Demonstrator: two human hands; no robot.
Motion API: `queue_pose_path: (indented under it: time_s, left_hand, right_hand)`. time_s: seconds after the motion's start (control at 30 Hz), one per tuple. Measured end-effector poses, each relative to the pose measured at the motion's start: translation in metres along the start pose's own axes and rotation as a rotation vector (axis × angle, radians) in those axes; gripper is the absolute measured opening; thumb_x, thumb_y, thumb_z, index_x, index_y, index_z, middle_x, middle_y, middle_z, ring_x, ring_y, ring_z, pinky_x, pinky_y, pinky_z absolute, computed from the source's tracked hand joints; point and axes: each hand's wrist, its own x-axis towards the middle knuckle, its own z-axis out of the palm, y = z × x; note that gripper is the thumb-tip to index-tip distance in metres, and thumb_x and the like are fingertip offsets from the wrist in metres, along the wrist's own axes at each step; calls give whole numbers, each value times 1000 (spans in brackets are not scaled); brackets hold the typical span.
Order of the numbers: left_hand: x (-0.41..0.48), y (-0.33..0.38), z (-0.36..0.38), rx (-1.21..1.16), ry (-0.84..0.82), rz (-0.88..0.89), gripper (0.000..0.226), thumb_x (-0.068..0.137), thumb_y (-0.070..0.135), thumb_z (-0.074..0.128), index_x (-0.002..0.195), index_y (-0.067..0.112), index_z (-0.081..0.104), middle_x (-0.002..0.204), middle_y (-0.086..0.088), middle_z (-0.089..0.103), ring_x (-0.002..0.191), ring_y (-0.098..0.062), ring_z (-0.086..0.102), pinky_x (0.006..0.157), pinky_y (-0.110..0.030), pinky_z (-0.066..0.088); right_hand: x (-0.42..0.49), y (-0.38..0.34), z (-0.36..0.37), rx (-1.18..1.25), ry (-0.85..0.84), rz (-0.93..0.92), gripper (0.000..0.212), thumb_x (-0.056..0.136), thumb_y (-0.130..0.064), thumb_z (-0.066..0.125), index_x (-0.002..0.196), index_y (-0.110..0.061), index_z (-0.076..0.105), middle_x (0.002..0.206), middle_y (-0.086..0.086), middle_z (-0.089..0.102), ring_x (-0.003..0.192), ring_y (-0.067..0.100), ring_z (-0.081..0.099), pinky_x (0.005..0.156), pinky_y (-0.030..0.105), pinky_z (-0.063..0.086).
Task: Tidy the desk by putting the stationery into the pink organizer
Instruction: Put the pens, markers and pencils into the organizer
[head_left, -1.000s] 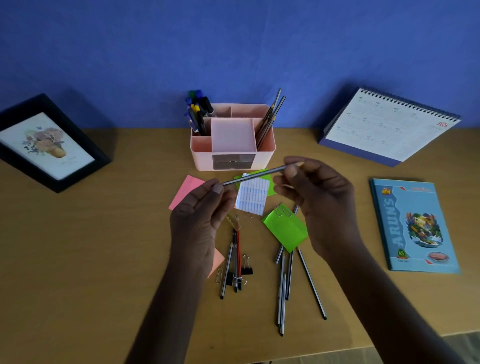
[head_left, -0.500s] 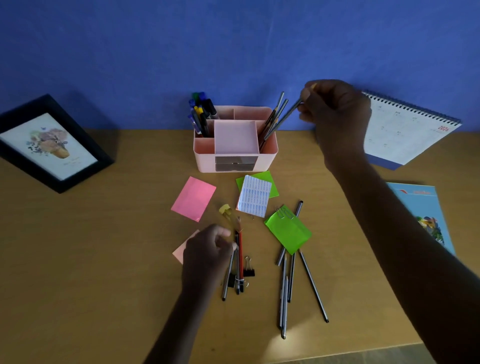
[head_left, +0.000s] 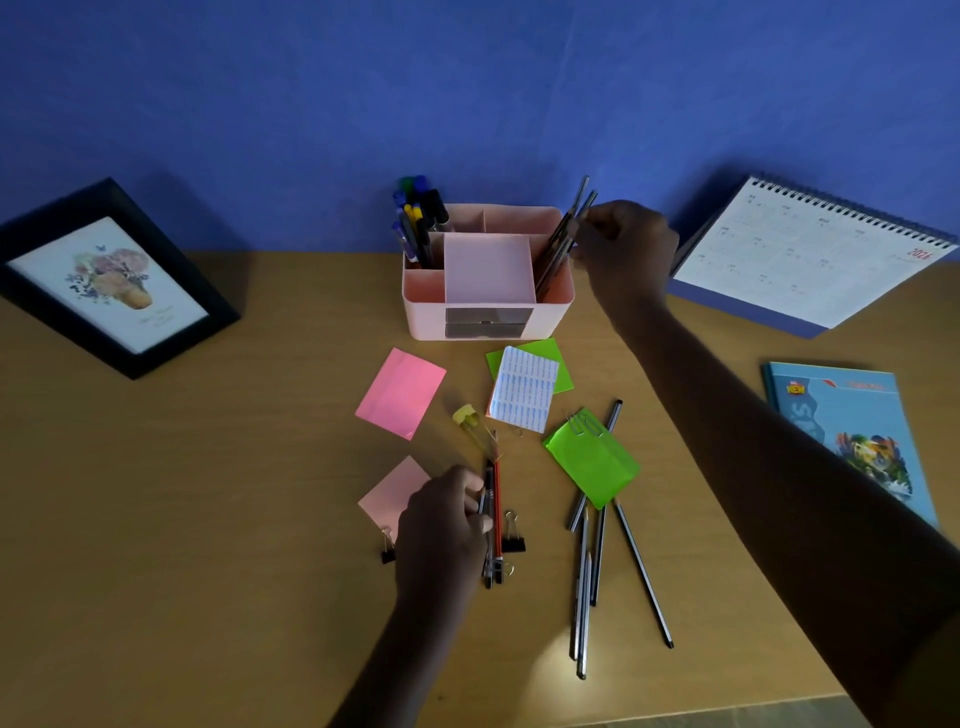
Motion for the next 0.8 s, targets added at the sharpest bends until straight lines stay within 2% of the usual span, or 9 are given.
queue_pose_path:
  time_s: [0.1, 0.17, 0.27, 0.33, 0.53, 0.6, 0.67, 0.73, 0.8]
  left_hand:
    - [1, 0, 0, 6, -3, -4, 32, 85, 14, 87, 112, 25, 74, 91, 13, 75, 83, -6, 70, 78, -29, 56]
    - [2, 0, 0, 22, 7, -1, 30, 86, 14, 85, 112, 25, 74, 93, 13, 76, 84, -7, 71, 76, -27, 53]
    - [5, 1, 0, 64, 63, -21, 26, 89, 13, 78, 113, 24, 76, 96, 10, 79, 91, -12, 74, 79, -30, 54]
    - [5, 2, 0, 91, 103, -39, 23, 90, 14, 73, 111, 23, 77, 98, 9, 81, 92, -14, 76, 80, -32, 55]
    - [6, 7, 4, 110, 145, -49, 16, 91, 19, 73, 105, 23, 78, 97, 7, 80, 90, -18, 75, 80, -37, 56]
    - [7, 8, 4, 91, 149, -65, 17, 88, 21, 75, 105, 22, 79, 96, 6, 80, 90, -19, 74, 80, -37, 54]
    - [6, 9, 3, 57, 160, -64, 21, 87, 21, 77, 107, 21, 80, 98, 6, 81, 92, -18, 74, 81, -35, 54]
    - [3, 10, -4, -22, 193, -59, 21, 85, 22, 77, 105, 21, 81, 95, 8, 80, 88, -13, 74, 81, -34, 56]
    - [0, 17, -14, -145, 239, -33, 18, 82, 21, 79, 100, 23, 80, 86, 12, 77, 80, -6, 72, 79, -37, 59]
  right_hand:
    - [3, 2, 4, -18, -1, 30, 14, 92, -19, 73, 80, -14, 77, 75, -3, 75, 67, 14, 74, 67, 45, 66]
    - [4, 3, 5, -4, 4, 54, 6, 91, -19, 75, 88, -15, 77, 82, -3, 78, 69, 13, 76, 68, 44, 67]
    - [0, 4, 2, 50, 41, 102, 28, 90, -27, 81, 113, -15, 71, 86, -4, 80, 69, 7, 76, 68, 29, 64]
    - [-7, 2, -5, 62, 48, 75, 35, 90, -34, 82, 119, -17, 68, 84, -6, 80, 72, 5, 76, 68, 24, 60]
    - [-54, -10, -29, 97, 25, 40, 23, 91, -24, 73, 114, -18, 74, 85, -3, 80, 73, 9, 75, 72, 35, 61]
    - [-81, -14, -38, 157, -42, 50, 16, 94, -19, 72, 110, -20, 75, 85, -4, 79, 75, 12, 75, 72, 38, 62]
    - [-112, -18, -46, 167, -137, 49, 14, 98, -16, 73, 112, -18, 74, 87, -5, 77, 75, 9, 73, 68, 32, 62]
    - [-142, -18, -53, 185, -278, 88, 19, 98, -19, 76, 117, -17, 73, 87, -6, 77, 75, 8, 74, 65, 26, 60]
    - [-166, -19, -57, 206, -453, 162, 27, 95, -26, 80, 121, -21, 74, 89, -8, 79, 78, 7, 76, 69, 33, 64]
